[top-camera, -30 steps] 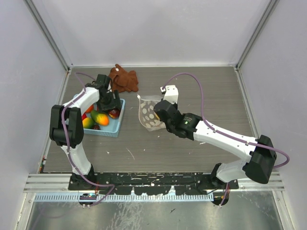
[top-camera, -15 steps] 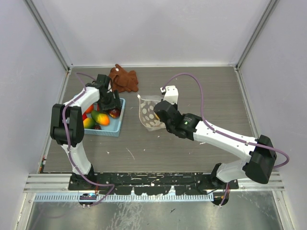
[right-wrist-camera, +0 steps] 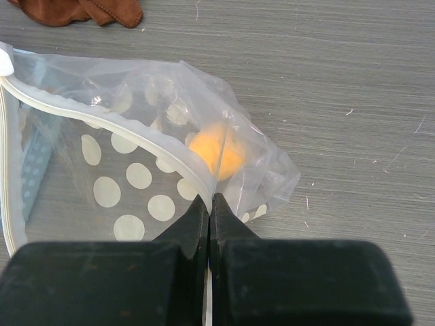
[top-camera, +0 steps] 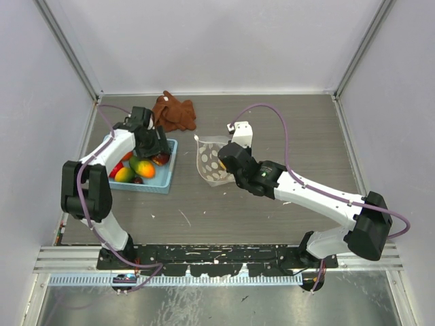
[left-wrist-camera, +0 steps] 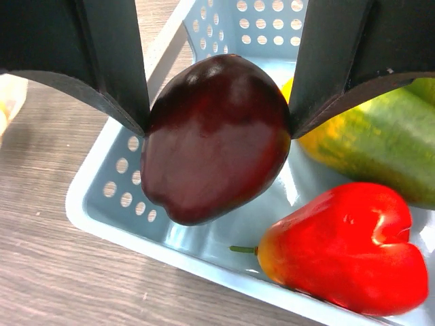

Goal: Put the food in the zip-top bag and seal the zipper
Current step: Pick up the fake fruit from the bin, then place the fake fruit in the zipper food storage bag.

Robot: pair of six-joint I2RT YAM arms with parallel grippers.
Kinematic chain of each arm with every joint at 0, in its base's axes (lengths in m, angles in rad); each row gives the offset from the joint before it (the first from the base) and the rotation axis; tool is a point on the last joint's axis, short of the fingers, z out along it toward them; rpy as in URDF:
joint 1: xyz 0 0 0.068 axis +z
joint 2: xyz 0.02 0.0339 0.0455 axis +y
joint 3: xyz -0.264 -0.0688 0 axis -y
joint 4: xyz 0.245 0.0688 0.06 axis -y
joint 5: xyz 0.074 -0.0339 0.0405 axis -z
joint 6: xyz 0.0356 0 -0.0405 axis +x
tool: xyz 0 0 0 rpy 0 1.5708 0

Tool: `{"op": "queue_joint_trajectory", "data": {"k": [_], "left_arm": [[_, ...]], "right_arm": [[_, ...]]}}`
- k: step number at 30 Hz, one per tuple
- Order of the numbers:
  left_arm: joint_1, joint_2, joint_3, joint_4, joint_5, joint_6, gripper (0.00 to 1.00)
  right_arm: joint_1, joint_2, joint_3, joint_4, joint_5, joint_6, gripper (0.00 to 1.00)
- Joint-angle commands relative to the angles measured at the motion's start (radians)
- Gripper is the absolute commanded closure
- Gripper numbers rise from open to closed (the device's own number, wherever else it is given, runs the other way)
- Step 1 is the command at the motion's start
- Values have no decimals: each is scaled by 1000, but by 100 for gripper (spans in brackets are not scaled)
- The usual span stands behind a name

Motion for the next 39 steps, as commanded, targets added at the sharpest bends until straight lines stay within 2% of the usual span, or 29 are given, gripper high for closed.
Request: {"op": "queue_joint_trajectory", "data": {"k": [1,11,27,32,39], "left_arm": [[-2,-101,-13,34,-25,-24,59],[-55,-340,-129,116,22,-72,64],[-280,-746,-368,407,58,-66,65],[-375,-806,-416,489,44,-47,65],[-532,-803,-443,628,25,55,64]], "right_arm": [[-3,-43,17,38,4,11,99],[-3,-33,34,39,-5,12,99],[-4,-24,46,43,-33,16,99],[-4,-25,46,45,-41,21,99],[-3,-29,42,49,-52,24,99]]}}
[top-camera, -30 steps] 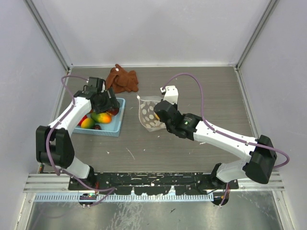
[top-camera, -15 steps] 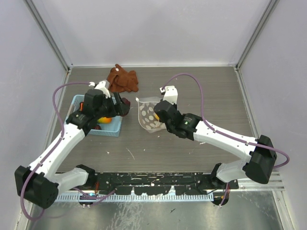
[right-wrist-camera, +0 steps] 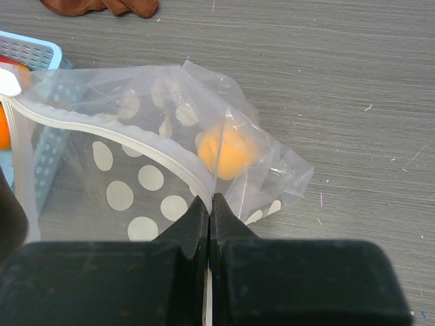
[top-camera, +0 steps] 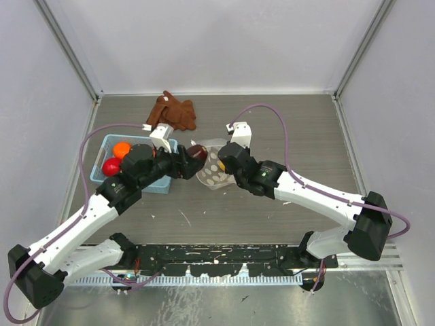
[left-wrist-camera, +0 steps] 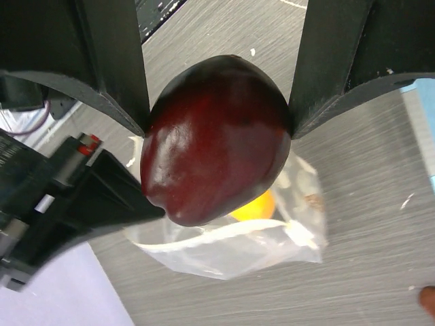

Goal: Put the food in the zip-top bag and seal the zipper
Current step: Place the fake fruit in the zipper food storage bag.

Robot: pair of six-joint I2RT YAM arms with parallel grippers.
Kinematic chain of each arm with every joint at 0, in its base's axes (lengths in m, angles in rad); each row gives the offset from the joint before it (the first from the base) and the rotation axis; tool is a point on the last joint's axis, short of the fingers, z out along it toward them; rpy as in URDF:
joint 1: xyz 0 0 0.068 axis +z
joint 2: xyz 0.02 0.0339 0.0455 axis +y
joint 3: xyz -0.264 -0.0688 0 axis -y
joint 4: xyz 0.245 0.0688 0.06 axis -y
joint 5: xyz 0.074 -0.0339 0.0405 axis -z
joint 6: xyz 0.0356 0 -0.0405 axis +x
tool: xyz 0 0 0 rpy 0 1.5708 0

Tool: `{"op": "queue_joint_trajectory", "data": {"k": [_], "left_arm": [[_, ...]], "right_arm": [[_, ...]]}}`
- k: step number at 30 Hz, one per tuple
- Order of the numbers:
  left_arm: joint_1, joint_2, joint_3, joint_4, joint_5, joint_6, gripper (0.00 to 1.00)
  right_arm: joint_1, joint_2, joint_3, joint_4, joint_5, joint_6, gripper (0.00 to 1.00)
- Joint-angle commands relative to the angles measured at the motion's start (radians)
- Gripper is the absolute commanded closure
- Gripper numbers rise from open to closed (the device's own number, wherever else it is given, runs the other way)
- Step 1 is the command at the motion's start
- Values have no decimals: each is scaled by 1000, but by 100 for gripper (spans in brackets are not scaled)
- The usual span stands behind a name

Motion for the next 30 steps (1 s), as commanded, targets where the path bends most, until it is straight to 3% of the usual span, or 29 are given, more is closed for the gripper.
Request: {"op": "queue_joint_trajectory", "data": {"k": [1,14,30], "left_arm": [[-92,0,-2,198,-13,108,64],[-170,115,-48,316,-69,251,59],[-169,172,-22,255,-172,230,32]], "right_arm": [[-3,-29,41,49,-5,14,99],[-3,-60,28,62,-32,17,99],[-3,-63,19,84,-71,21,99]]}}
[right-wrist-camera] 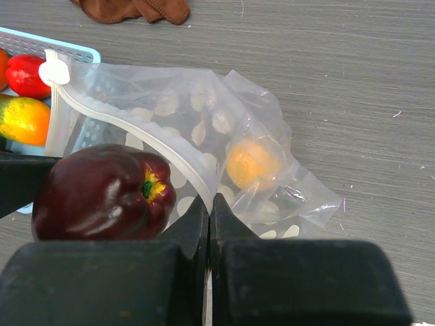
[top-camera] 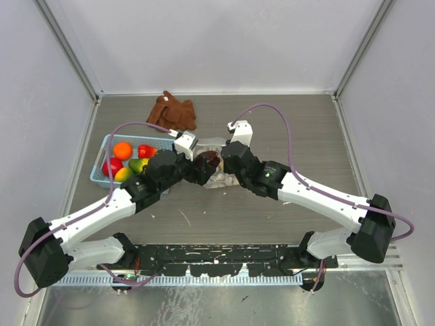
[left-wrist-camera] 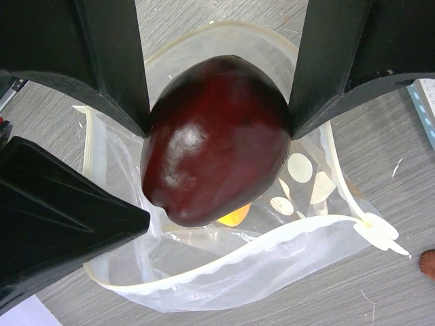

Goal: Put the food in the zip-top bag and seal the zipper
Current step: Place the fake fruit in the zipper food storage bag.

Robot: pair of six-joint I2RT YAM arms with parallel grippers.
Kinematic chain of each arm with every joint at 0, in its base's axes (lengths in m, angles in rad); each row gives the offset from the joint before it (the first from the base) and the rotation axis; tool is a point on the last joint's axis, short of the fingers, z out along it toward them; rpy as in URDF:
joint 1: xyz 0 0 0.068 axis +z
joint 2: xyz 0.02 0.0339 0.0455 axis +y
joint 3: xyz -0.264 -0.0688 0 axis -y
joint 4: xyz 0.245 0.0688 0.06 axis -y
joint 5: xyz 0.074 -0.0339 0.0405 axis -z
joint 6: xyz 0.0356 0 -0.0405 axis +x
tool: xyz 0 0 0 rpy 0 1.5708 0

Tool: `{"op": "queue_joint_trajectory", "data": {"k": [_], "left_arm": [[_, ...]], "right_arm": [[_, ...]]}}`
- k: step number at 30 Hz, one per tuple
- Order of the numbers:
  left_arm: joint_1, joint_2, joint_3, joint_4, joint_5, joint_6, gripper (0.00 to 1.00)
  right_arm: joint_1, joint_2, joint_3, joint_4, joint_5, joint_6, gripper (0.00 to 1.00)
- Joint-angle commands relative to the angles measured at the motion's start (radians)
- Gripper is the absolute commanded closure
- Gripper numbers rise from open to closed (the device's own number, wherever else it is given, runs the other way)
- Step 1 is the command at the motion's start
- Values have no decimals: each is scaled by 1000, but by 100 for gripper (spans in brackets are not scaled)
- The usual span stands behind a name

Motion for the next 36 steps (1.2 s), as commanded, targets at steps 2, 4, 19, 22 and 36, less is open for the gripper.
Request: {"op": "queue_joint_trajectory", "data": {"k": [2,4,19,22,36], "left_arm": [[-4,3,55,7,-37,1,28],[-4,1,59,-7,-37,-5,24],[-4,-34,127,-150,-29,-68,9],[-5,-56,148,-211,-44,-116,9],[-2,-141,144,-552,-197,-390,16]], "right_arm": [[-3,-34,18,52,-1,16,99],[-3,-35,17,52,0,15,99],[-3,-28,18,54,2,16,99],[-3,-30,18,53,4,17,100],[-3,-37,11,49,15,19,100]]}}
